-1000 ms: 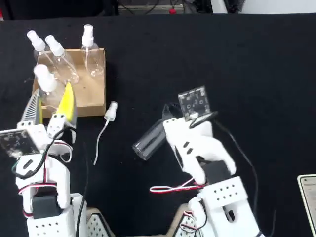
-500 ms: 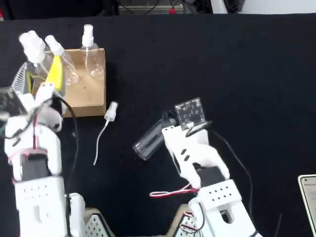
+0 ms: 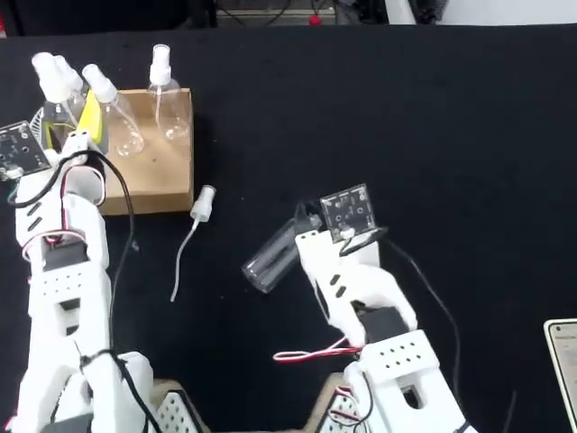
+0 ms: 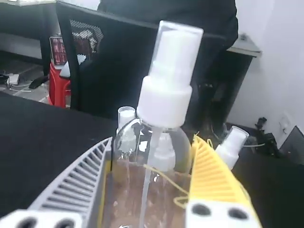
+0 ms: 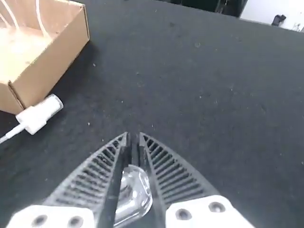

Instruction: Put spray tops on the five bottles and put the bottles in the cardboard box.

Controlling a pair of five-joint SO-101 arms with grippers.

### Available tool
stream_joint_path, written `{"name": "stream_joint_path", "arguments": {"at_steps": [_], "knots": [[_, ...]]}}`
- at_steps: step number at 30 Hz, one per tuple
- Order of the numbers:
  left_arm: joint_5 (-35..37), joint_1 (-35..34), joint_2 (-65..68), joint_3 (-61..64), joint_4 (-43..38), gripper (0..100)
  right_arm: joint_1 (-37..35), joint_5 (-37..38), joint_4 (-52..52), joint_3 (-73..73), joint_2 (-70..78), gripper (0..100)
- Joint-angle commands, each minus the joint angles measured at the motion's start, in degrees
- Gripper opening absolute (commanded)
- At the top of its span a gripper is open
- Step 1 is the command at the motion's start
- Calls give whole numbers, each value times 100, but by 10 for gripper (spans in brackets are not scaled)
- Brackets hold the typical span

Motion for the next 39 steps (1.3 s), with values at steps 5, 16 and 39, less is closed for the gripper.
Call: {"name": "stream_joint_path", "arguments": {"at_steps": [5,16,39], "knots": [[18,-57,747,286,-1345,33,70,26,-149,-31,-101,25],[18,-163,2286,356,-3262,34,70,35,-158,-22,-75,25],[18,-593,4343,-497,-4070,34,70,44,-149,-22,-75,25]]}}
